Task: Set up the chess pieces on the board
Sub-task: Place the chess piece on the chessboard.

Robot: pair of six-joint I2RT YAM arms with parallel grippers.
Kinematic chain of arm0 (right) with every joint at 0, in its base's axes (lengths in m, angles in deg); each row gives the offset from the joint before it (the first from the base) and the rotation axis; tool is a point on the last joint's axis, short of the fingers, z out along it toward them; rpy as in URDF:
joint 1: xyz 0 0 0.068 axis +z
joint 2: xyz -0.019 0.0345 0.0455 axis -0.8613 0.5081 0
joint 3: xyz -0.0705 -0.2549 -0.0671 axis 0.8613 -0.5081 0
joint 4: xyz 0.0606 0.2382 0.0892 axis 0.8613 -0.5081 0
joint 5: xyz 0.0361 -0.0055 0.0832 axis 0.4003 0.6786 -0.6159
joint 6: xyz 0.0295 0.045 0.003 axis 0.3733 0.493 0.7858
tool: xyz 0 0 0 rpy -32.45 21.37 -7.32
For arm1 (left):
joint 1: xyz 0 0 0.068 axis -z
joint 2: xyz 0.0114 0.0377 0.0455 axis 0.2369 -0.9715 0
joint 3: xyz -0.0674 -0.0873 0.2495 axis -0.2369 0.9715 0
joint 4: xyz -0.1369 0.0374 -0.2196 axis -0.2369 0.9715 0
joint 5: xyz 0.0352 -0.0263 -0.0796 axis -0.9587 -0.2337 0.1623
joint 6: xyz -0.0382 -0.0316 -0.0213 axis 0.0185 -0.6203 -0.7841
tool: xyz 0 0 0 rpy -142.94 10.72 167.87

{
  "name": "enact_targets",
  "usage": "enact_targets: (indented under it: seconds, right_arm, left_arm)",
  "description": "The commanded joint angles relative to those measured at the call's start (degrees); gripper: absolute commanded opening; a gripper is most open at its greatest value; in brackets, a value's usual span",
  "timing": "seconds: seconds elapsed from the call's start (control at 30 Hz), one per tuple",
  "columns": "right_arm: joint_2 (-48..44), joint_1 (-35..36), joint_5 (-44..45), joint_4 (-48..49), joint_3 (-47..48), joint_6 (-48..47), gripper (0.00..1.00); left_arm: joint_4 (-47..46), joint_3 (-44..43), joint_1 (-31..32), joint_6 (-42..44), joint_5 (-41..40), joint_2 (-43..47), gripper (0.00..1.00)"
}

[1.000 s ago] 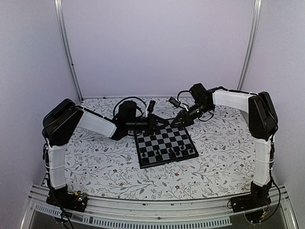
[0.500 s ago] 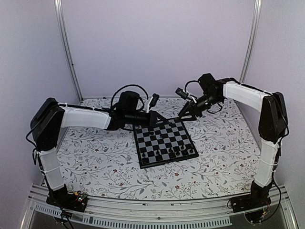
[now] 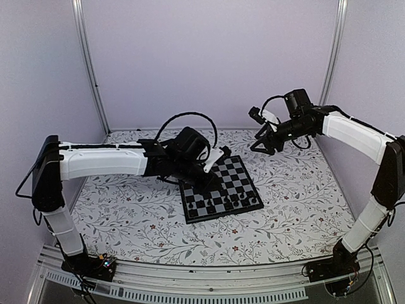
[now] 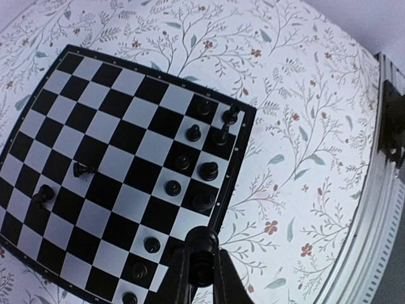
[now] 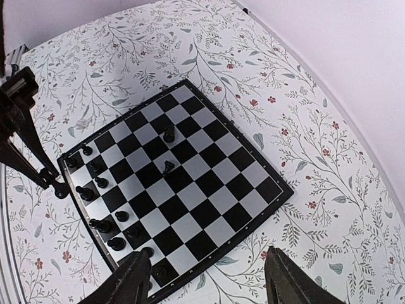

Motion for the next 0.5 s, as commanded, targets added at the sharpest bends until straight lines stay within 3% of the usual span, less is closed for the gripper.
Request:
enact_targets:
  seconds: [0.0,0.47]
  right_arm:
    - [1.22,-0.35,2.95,3.05,-1.31,0.95,0.65]
    - [2.12,-0.39,2.64,3.47,-2.78,0.17,0.65]
  left_arm:
    - [5.18,-2.01,2.21,3.83,-4.11,-3.75,0.11]
    - [6.50,-7.22,4.03,5.31,-6.49,-11.93,0.14]
